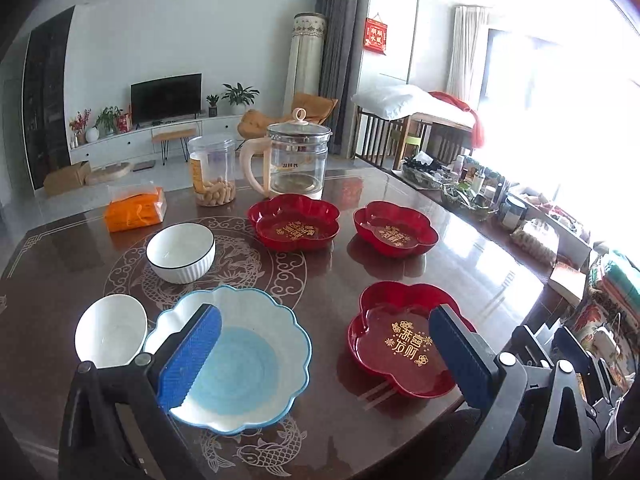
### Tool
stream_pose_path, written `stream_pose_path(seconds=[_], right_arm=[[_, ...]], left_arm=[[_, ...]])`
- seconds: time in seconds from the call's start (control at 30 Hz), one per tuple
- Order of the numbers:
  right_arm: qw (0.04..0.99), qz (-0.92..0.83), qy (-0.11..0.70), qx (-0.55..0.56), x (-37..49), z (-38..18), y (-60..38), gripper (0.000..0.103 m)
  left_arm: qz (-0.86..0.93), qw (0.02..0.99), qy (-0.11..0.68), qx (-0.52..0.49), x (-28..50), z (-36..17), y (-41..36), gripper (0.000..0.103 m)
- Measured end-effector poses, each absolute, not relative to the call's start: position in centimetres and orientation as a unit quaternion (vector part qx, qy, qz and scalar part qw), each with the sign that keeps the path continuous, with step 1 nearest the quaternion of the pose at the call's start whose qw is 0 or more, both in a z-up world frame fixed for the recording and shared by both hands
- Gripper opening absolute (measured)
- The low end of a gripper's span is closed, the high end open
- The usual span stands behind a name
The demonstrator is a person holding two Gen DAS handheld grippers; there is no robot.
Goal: Organize plates and bowls
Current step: 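Lower the red plate onto the table and open the right tool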
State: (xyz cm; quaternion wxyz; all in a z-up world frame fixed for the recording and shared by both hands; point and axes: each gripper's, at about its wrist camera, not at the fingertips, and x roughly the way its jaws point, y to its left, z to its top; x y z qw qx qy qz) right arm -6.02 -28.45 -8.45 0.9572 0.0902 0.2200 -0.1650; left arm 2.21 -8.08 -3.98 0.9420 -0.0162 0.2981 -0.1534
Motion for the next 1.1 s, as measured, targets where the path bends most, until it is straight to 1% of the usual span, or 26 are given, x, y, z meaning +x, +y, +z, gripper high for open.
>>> stream_pose_path(seconds=[0.07, 0.17, 0.27, 0.33, 0.5, 0.77, 0.97, 1.1], right_arm=[[0.965, -0.148, 0.203, 0.068, -6.6, -8.1, -26.9, 0.074], [0.979, -0.136, 0.151, 0.023, -8.1, -7.6, -24.9, 0.074], [0.986, -0.126, 0.110, -0.015, -9.1, -7.5, -23.3, 0.079], [0.988, -0.113, 0.098, -0.028, -9.5, -7.7, -22.8, 0.079], [0.989, -0.106, 0.095, -0.048, -9.4, -8.0, -22.4, 0.079], [0.988, -0.116, 0.096, -0.026, -9.7, -8.3, -23.4, 0.079], [0.987, -0.120, 0.103, -0.024, -9.6, -8.5, -23.3, 0.079], [0.987, -0.121, 0.100, -0.027, -9.7, -8.5, -23.1, 0.079]], left_arm=[[-0.153, 0.940, 0.305, -0.020, 1.9, -4.0, -7.6, 0.103], [-0.139, 0.939, 0.312, -0.033, 1.6, -4.1, -6.9, 0.103], [-0.123, 0.941, 0.313, -0.042, 1.4, -4.4, -6.5, 0.103], [-0.116, 0.942, 0.312, -0.037, 1.2, -4.6, -6.6, 0.103], [-0.109, 0.946, 0.303, -0.019, 0.2, -5.3, -6.9, 0.103], [-0.102, 0.949, 0.296, -0.025, -0.8, -5.9, -6.0, 0.103], [-0.093, 0.959, 0.266, -0.015, -0.9, -5.4, -5.5, 0.103], [-0.091, 0.961, 0.262, -0.014, -0.9, -5.5, -5.2, 0.103]])
